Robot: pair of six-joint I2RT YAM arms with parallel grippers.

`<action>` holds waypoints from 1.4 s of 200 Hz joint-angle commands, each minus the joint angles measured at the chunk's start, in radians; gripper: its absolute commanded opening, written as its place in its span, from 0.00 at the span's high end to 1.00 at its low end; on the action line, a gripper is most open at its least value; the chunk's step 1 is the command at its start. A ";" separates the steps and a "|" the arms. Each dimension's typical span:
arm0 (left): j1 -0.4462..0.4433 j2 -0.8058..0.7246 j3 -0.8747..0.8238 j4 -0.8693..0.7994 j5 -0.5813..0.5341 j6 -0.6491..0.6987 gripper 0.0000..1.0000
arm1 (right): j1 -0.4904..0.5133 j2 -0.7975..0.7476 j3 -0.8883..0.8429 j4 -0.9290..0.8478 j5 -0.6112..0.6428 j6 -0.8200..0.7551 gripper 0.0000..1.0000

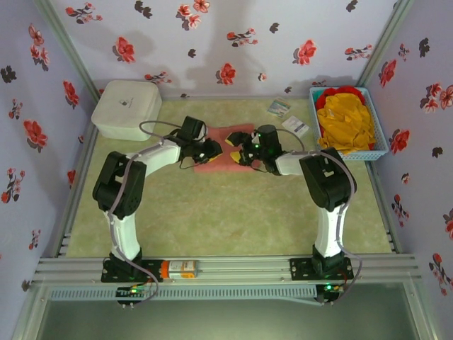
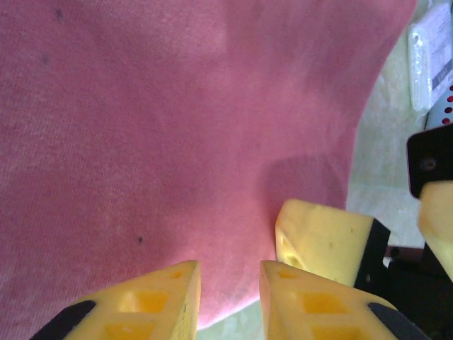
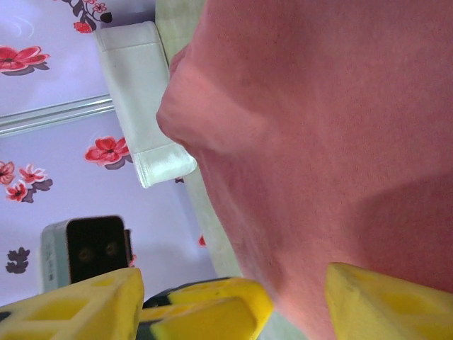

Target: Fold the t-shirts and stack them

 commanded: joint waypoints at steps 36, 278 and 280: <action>0.017 0.072 -0.099 0.068 -0.037 -0.021 0.73 | -0.018 0.021 -0.085 0.027 0.029 -0.032 0.32; 0.173 0.185 0.308 0.050 0.145 0.067 0.66 | -0.140 0.158 0.415 -0.211 -0.053 -0.168 0.31; 0.176 0.193 0.315 0.049 0.146 0.067 0.66 | -0.142 0.165 0.421 -0.206 -0.055 -0.166 0.31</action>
